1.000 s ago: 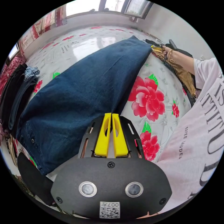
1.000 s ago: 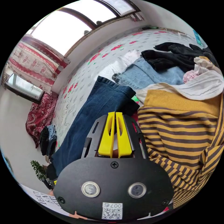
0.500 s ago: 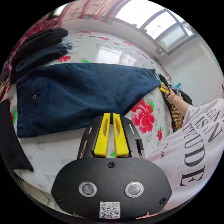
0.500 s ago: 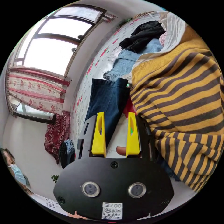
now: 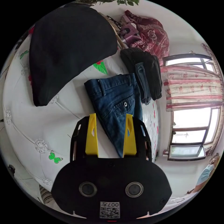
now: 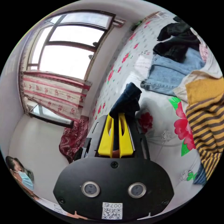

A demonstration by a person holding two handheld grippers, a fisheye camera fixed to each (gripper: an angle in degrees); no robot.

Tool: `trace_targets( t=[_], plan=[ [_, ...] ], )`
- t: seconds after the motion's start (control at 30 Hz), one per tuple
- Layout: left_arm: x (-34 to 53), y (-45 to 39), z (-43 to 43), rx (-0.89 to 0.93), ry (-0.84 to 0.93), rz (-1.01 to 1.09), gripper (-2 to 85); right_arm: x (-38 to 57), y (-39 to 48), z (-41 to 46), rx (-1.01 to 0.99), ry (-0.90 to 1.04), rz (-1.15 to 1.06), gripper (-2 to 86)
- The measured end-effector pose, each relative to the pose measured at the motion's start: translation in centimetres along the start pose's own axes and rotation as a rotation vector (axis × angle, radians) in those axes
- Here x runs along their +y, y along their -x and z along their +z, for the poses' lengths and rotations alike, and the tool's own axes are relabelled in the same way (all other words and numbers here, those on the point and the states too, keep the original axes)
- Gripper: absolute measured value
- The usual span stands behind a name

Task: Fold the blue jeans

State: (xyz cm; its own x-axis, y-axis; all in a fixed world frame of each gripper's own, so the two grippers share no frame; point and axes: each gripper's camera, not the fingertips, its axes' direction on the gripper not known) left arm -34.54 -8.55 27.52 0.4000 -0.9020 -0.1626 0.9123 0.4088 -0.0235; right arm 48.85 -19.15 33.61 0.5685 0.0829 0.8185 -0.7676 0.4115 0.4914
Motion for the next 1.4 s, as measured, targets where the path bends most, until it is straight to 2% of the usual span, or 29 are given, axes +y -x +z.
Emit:
trace_targets(
  t=[0.07, 0.1, 0.17, 0.2, 0.27, 0.4, 0.47, 0.53, 0.63, 0.73, 0.8, 0.87, 0.93, 1.07, 1.13, 1.27, 1.4],
  plan=[
    [-0.3, 0.8, 0.8, 0.002, -0.012, -0.009, 15.4, 1.9, 12.3, 2.4, 0.042, 0.131, -0.36, 3.8],
    [-0.4, 1.1, 1.1, 0.01, -0.015, -0.022, 15.2, 3.0, 15.5, 3.0, 0.053, 0.161, -0.457, 3.7],
    [-0.5, 2.4, 1.6, 0.017, -0.04, -0.076, 13.3, 9.7, 26.9, 5.6, 0.08, 0.274, -0.824, 3.2],
    [-0.5, 2.8, 1.7, 0.012, -0.046, -0.094, 12.2, 11.8, 29.2, 6.3, 0.083, 0.309, -0.902, 3.1],
    [0.0, 4.6, 1.7, 0.052, -0.063, -0.164, 8.3, 21.8, 36.4, 9.6, 0.106, 0.425, -1.201, 2.9],
    [0.6, 7.4, 1.6, 0.175, -0.06, -0.211, 5.6, 39.3, 38.8, 16.9, 0.144, 0.617, -1.505, 3.1],
    [0.9, 8.5, 1.3, 0.226, -0.063, -0.22, 4.9, 50.0, 35.4, 23.6, 0.267, 0.882, -1.598, 3.4],
    [1.2, 8.9, 1.0, 0.249, -0.074, -0.21, 4.8, 55.4, 33.0, 26.6, 0.382, 1.01, -1.663, 3.5],
    [1.3, 9.4, 0.4, 0.249, -0.08, -0.144, 5.4, 58.0, 34.1, 25.5, 0.455, 0.812, -1.753, 3.8],
    [1.1, 10.4, 1.0, 0.267, -0.055, -0.102, 7.4, 56.2, 36.0, 23.7, 0.313, 0.753, -1.668, 4.3],
    [1.1, 11.5, 1.1, 0.292, -0.054, -0.149, 6.6, 55.3, 35.4, 24.6, 0.226, 0.867, -1.555, 5.1],
    [1.4, 11.7, 0.6, 0.353, -0.085, -0.165, 5.1, 55.6, 32.9, 27.5, 0.274, 1.095, -1.443, 6.2],
    [1.7, 10.0, -0.4, 0.392, -0.11, -0.102, 5.0, 54.0, 32.9, 26.7, 0.214, 1.038, -1.362, 6.9],
    [2.0, 1.7, -3.1, 0.408, -0.071, 0.221, 4.8, 47.9, 32.2, 22.7, 0.013, 0.911, -1.07, 7.9],
    [2.8, -3.0, -3.6, 0.401, -0.033, 0.39, 4.8, 45.2, 30.6, 21.0, -0.006, 0.862, -0.963, 7.9],
    [9.0, -15.1, -2.8, 0.411, 0.081, 0.855, 4.8, 39.8, 25.7, 16.7, 0.045, 0.76, -0.822, 7.6],
    [18.8, -23.2, 0.8, 0.443, 0.244, 1.192, 5.0, 35.4, 20.5, 13.4, 0.136, 0.666, -0.717, 7.5]
  ],
)
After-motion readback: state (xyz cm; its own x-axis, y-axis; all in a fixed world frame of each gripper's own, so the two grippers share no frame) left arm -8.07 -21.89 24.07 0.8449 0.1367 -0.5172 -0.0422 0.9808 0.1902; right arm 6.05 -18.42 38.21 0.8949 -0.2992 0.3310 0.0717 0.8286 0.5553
